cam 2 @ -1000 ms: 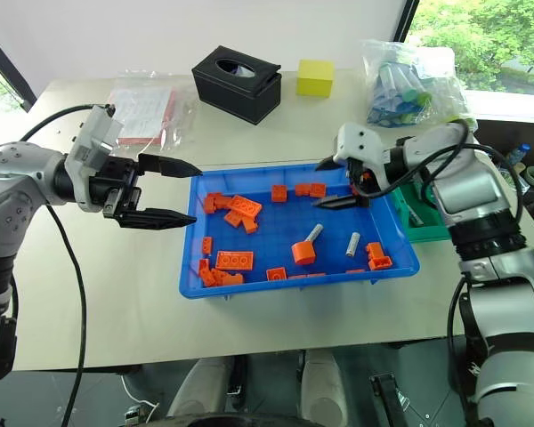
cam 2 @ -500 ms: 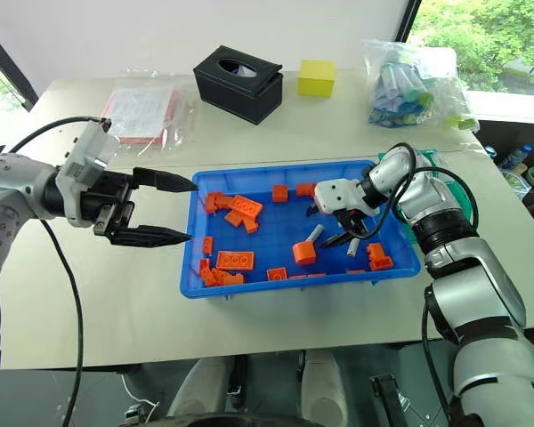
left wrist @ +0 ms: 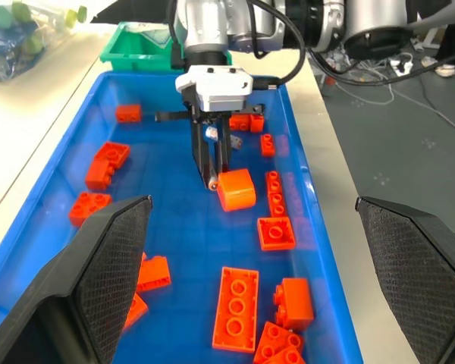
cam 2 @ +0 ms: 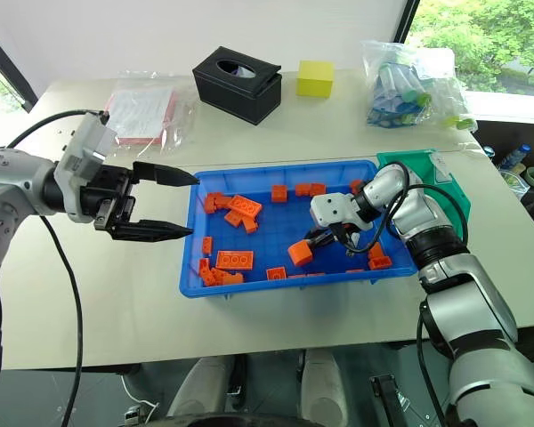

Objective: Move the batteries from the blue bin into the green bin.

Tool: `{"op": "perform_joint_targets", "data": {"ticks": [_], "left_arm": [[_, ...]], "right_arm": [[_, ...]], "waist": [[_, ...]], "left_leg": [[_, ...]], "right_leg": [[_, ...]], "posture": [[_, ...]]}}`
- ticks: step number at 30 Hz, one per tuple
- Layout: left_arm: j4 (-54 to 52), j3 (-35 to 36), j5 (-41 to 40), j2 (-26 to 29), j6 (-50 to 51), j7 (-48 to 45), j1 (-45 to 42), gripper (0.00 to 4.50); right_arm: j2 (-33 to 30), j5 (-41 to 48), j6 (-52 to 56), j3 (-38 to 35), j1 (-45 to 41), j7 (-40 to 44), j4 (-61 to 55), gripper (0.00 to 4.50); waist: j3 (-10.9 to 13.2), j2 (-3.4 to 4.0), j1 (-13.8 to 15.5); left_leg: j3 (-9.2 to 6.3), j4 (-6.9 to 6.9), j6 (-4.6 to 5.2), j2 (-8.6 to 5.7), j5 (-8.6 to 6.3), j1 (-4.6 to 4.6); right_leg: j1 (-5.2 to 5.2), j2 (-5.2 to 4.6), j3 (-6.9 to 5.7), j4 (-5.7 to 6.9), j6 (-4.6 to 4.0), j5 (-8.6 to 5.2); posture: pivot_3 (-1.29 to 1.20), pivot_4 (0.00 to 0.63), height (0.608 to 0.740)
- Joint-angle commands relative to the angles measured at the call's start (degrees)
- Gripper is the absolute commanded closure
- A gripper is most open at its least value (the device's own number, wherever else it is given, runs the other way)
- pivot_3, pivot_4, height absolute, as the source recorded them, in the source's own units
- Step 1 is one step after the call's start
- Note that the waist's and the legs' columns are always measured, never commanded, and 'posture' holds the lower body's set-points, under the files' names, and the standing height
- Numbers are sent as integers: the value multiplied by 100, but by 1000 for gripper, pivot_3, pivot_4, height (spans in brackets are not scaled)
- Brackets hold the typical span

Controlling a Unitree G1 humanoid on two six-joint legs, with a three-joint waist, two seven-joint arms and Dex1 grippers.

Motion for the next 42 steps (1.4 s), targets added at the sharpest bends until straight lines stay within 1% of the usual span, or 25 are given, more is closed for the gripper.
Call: {"op": "perform_joint_targets", "data": {"ticks": [1,6,9,12,15,19,21,23,24,25,26,27,28,31,33,34,37,39,40,42], "left_arm": [[45,16,6,-39,-83,-21,-180,0],[79,-21,32,-113,-115,-36,-192,0],[134,-58,67,-158,-154,-62,-200,0],[202,-98,106,-200,-196,-90,-234,0],[347,-180,183,-272,-292,-160,-327,0],[503,-262,274,-358,-394,-263,-447,0],[555,-294,308,-403,-428,-300,-504,0],[605,-311,338,-433,-458,-332,-543,0],[626,-316,351,-441,-469,-345,-555,0],[632,-320,360,-446,-485,-350,-552,0],[644,-324,369,-450,-501,-357,-549,0],[643,-322,375,-451,-512,-362,-540,0],[644,-318,378,-449,-521,-369,-529,0],[620,-286,374,-437,-525,-370,-483,0],[571,-247,364,-425,-525,-349,-406,0],[544,-233,361,-423,-527,-334,-365,0],[462,-189,340,-416,-522,-284,-248,0],[420,-169,321,-411,-509,-254,-206,0],[413,-158,311,-405,-505,-246,-190,0],[402,-152,305,-404,-500,-230,-175,0]], "right_arm": [[-206,323,908,-641,60,-538,-997,4456],[-514,382,2724,-1608,219,-1921,-2266,4456],[-910,233,3444,-2179,467,-2605,-2711,4456],[-1276,114,3716,-2546,725,-3096,-2903,4456],[-1637,55,4208,-3010,972,-3602,-2965,4456],[-1941,83,4349,-3148,1517,-3765,-3208,4456],[-2020,-43,4324,-3171,1837,-3999,-3315,4456],[-2020,-52,4408,-3202,2062,-4143,-3435,3397],[-2013,-5,4486,-3206,2132,-4154,-3516,3037],[-1996,35,4541,-3213,2222,-4176,-3630,2483],[-1988,61,4605,-3202,2258,-4203,-3715,2050],[-1982,87,4686,-3202,2262,-4237,-3786,1460],[-1960,135,4829,-3227,2190,-4290,-3831,985],[-1889,281,5375,-3353,1958,-4510,-3980,985],[-1744,451,5999,-3484,1812,-4711,-4292,985],[-1581,612,6498,-3580,1719,-4803,-4554,985],[-748,1101,8510,-3942,1350,-5186,-5533,985],[-248,1231,9578,-4139,1162,-5393,-6028,985],[28,1315,9977,-4216,1174,-5505,-6276,985],[467,1534,10284,-4333,1412,-5702,-6661,985]], "waist": [[1,2,7],[2,3,30],[2,3,62],[2,3,111],[2,3,144],[1,2,146],[1,2,142],[1,2,138],[1,4,135],[2,4,128],[1,4,121],[2,4,115],[2,4,113],[2,4,118],[2,4,126],[2,4,130],[1,4,122],[1,4,134],[1,4,142],[0,3,177]], "left_leg": [[0,0,0,0,0,0],[0,0,-1,0,0,-3],[-1,-1,0,-1,0,-5],[6,-1,1,-3,-1,-6],[11,0,1,-3,-1,-6],[13,0,3,-2,-2,-6],[15,-1,4,-2,-2,-6],[15,0,5,-2,-3,-5],[16,1,5,-2,-2,-5],[18,1,5,-2,-2,-5],[18,1,5,-2,-2,-5],[17,1,6,0,-3,-4],[16,1,6,0,-3,-4],[15,1,6,0,-3,-5],[15,2,6,0,-3,-5],[13,2,6,0,-3,-5],[7,1,6,4,-3,-5],[0,0,6,5,-3,-7],[0,1,6,4,-3,-9],[-1,1,6,3,-3,-11]], "right_leg": [[-1,0,0,0,0,0],[-2,-2,0,0,0,0],[-3,-4,-1,-2,-1,-1],[-3,-6,-1,-6,-2,-1],[-3,-7,0,-6,-3,-1],[-3,-6,-1,-6,-3,-1],[-2,-6,-1,-6,-2,-2],[-2,-6,0,-6,-2,-1],[-2,-7,0,-6,-2,-1],[-2,-8,1,-5,-2,-1],[-3,-8,1,-5,-2,-1],[-3,-7,1,-5,-2,-1],[-3,-7,1,-5,-2,-1],[-3,-7,1,-5,-2,-1],[-3,-7,1,-5,-2,-1],[-3,-7,1,-5,-3,-2],[-4,-4,0,-4,-2,-1],[-6,-2,0,-2,-2,-1],[-8,-2,0,-1,-2,-1],[-8,-3,0,-2,-2,-1]], "posture": [[0,150,692],[0,150,692],[0,150,692],[0,150,692],[0,150,692],[0,150,692],[0,150,692],[0,150,692],[0,150,692],[0,150,692],[0,150,692],[0,150,692],[0,150,692],[0,150,692],[0,150,692],[0,150,692],[0,150,692],[0,150,692],[0,150,692],[0,150,692]]}}
